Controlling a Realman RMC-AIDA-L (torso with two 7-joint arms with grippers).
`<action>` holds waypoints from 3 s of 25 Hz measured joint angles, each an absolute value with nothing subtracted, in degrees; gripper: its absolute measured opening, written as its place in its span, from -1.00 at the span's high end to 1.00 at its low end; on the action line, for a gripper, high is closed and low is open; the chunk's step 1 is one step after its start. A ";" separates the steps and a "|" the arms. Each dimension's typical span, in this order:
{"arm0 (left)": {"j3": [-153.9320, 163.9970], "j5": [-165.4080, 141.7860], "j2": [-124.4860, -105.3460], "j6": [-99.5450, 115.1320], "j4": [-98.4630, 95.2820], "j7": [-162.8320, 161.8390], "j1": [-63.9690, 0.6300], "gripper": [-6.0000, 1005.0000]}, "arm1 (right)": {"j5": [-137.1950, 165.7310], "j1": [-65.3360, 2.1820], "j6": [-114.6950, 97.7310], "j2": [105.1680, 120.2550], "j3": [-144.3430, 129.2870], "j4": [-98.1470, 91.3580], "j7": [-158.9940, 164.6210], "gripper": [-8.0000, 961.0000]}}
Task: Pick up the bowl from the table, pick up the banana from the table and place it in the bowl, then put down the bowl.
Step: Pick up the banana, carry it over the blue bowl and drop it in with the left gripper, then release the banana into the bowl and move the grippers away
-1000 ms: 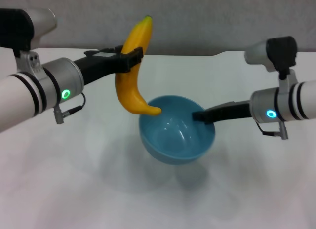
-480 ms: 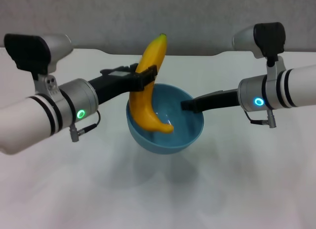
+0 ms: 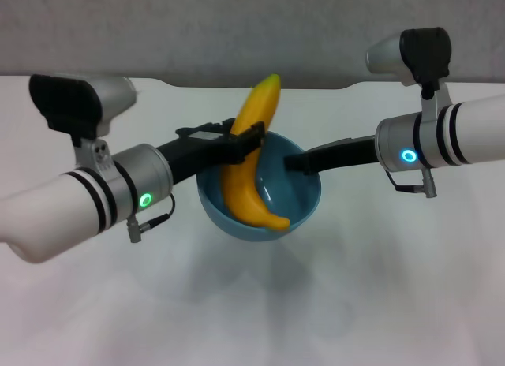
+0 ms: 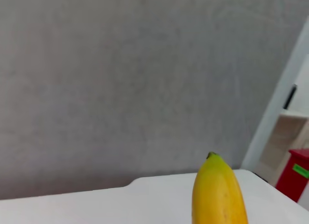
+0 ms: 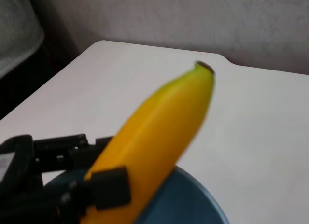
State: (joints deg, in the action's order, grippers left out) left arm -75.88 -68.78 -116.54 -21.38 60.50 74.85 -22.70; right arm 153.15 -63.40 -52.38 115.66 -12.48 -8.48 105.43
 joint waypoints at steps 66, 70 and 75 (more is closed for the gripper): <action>-87.80 -54.26 -116.45 -13.34 53.77 112.53 -17.31 -0.78 | 159.46 -57.54 -47.90 115.65 -25.72 -6.26 118.30 0.91; -87.81 -54.06 -116.46 -13.33 53.64 112.57 -17.31 -0.78 | 159.46 -57.55 -47.78 115.73 -25.81 -6.24 118.27 0.91; -87.81 -54.05 -116.46 -13.34 53.59 112.62 -17.31 -0.78 | 159.22 -57.65 -46.97 115.77 -25.60 -6.52 117.34 0.91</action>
State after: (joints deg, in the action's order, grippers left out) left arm -87.81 -54.05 -116.46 -13.34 53.59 112.62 -17.31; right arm 159.22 -57.65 -46.97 115.77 -25.60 -6.52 117.34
